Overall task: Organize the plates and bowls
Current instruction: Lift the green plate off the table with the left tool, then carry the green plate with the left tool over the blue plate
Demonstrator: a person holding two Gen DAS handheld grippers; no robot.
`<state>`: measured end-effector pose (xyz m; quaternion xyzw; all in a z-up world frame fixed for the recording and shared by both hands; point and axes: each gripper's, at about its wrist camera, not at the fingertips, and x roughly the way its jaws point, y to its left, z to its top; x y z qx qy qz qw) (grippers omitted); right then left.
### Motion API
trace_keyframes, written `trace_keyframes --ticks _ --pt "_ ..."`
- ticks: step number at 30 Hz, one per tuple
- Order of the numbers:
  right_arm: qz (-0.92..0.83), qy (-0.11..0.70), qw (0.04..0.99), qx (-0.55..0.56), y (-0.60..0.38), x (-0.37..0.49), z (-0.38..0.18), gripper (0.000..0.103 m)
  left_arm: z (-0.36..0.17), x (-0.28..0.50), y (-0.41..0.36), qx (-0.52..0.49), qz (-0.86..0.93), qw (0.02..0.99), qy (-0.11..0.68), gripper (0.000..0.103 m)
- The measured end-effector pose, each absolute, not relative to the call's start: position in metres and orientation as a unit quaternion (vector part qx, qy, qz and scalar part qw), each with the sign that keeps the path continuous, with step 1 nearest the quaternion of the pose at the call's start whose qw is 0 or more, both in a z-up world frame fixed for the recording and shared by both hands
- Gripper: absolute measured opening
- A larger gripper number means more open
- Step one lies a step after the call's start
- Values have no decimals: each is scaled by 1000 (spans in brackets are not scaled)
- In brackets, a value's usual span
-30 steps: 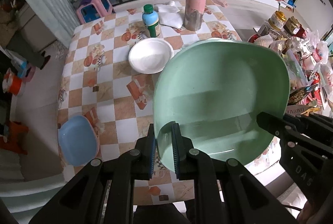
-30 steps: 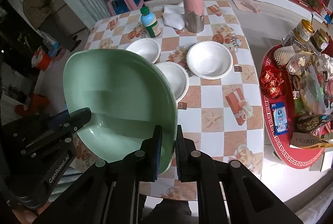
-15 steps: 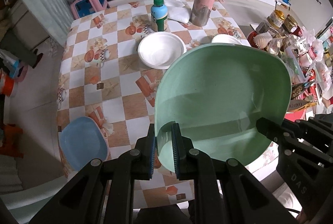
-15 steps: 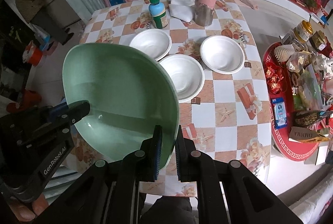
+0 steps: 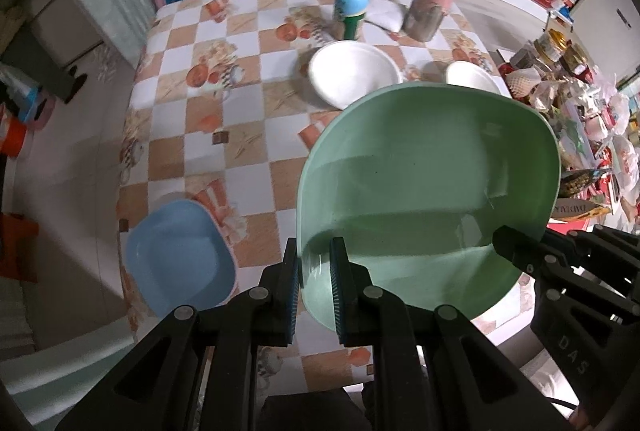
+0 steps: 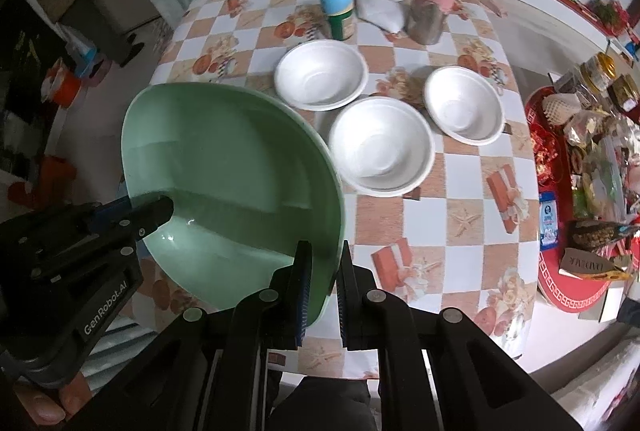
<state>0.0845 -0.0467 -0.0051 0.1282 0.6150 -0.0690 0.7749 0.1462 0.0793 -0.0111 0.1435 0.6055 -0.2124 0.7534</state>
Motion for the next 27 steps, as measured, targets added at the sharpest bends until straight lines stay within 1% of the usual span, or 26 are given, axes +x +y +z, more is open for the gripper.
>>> trace_keyframes --ticks 18,27 --pt "5 656 751 72 28 120 -35 14 -41 160 164 88 -135 744 649 16" --pt "43 655 753 42 63 139 -36 14 -39 168 201 64 -99 752 649 16"
